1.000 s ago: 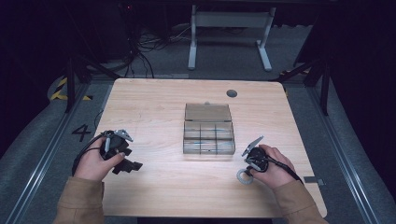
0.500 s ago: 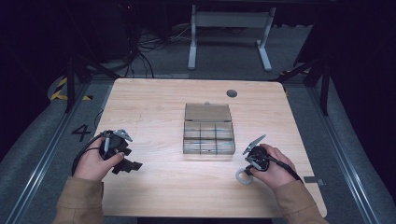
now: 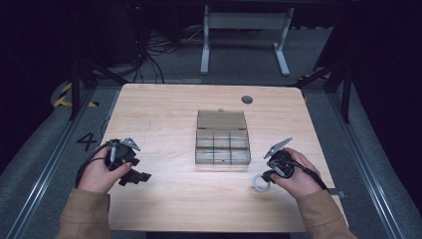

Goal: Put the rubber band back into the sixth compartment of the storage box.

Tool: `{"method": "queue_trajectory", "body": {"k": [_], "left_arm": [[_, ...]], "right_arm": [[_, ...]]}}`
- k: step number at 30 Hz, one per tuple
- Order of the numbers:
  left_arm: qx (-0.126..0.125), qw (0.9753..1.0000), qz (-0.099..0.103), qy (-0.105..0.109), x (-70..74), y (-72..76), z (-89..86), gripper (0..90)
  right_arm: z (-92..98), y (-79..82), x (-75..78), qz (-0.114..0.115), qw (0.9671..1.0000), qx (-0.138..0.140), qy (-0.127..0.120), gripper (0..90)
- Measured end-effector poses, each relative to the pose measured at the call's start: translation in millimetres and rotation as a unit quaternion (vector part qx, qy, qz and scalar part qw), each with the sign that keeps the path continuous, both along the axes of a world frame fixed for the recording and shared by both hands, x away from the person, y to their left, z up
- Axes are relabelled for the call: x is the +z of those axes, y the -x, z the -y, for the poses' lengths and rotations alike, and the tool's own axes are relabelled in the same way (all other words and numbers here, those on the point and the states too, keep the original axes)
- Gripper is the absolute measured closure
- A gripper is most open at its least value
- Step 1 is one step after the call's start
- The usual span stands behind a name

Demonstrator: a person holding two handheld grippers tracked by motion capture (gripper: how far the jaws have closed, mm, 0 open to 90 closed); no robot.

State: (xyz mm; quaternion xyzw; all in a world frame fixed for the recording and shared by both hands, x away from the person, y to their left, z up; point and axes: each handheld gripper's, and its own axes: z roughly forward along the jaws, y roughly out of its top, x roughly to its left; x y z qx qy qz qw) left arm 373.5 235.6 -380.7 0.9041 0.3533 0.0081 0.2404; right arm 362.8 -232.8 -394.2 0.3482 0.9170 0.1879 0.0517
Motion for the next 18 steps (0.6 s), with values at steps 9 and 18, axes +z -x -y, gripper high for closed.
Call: {"method": "queue_trajectory", "body": {"k": [9, 18], "left_arm": [[0.003, 1.0, 0.0, 0.002, -0.5, -0.1, -2.5, 26.0], [0.005, 1.0, -0.001, 0.002, -0.5, 0.3, -4.0, 26.0]], "right_arm": [[-6.0, -10.7, 20.9, 0.006, 0.9998, 0.017, 0.001, 83.2], [1.1, -23.7, 35.4, 0.003, 0.9999, 0.007, -0.012, 83.2]]}}
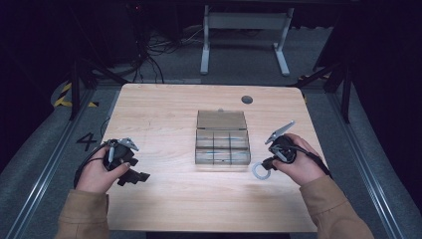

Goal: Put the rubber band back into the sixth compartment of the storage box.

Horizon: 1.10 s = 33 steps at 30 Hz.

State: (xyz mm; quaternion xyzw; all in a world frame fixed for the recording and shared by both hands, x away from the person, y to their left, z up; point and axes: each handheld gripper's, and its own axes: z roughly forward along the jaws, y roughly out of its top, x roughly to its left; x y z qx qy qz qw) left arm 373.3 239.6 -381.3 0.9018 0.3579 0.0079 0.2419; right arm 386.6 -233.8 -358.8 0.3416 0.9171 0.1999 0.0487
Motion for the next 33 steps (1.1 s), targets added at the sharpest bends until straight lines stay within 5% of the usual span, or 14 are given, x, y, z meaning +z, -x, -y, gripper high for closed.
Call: {"method": "queue_trajectory", "body": {"k": [16, 33], "left_arm": [[0.0, 1.0, -0.001, -0.001, -0.9, -0.1, -0.9, 25.9], [0.011, 0.9999, -0.002, -0.001, -2.7, 5.5, -8.9, 25.8]], "right_arm": [[-1.1, -17.0, 16.2, 0.012, 0.9999, -0.004, 0.005, 83.2], [-38.0, -51.5, 28.0, 0.011, 0.9992, 0.027, 0.028, 83.2]]}}
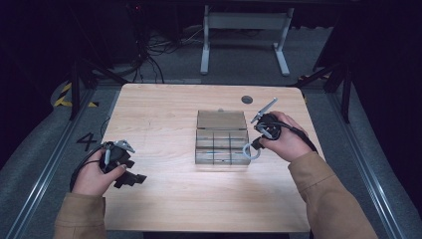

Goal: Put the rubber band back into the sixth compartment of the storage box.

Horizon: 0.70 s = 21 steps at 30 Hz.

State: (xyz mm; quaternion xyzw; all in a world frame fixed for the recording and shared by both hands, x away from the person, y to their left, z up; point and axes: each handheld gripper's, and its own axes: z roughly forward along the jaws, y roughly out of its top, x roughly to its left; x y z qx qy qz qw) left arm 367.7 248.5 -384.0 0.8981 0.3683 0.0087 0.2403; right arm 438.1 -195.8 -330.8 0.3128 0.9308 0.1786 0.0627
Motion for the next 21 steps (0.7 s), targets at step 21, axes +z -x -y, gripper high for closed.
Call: {"method": "queue_trajectory", "body": {"k": [21], "left_arm": [[-0.001, 1.0, -0.001, -0.003, -0.8, -0.2, 0.1, 25.7]], "right_arm": [[-25.3, -26.0, -2.9, 0.004, 0.9997, 0.012, 0.022, 83.2]]}}
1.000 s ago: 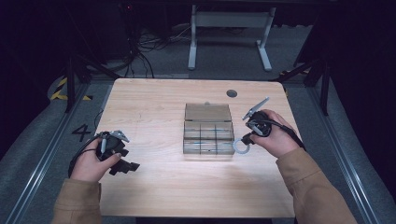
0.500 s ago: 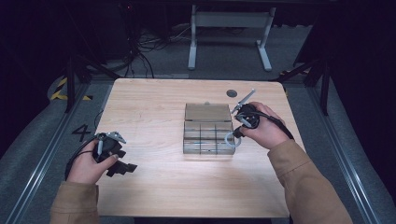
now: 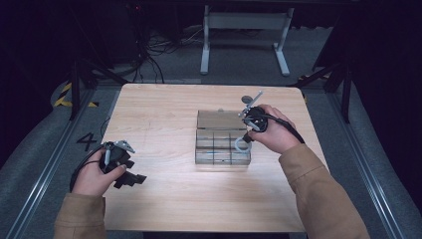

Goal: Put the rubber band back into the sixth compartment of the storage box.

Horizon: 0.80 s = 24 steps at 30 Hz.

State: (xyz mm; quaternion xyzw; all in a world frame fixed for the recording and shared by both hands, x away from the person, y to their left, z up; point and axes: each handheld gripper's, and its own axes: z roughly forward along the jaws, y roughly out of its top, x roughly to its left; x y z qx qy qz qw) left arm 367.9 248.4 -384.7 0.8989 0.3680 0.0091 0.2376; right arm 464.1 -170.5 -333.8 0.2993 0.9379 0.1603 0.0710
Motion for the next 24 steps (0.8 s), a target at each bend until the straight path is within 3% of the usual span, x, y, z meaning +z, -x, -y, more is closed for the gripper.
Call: {"method": "queue_trajectory", "body": {"k": [24], "left_arm": [[-0.001, 1.0, 0.0, 0.002, 0.0, 0.1, -0.3, 25.7]], "right_arm": [[-15.0, -9.4, -21.4, -0.005, 0.9992, 0.013, 0.038, 83.1]]}}
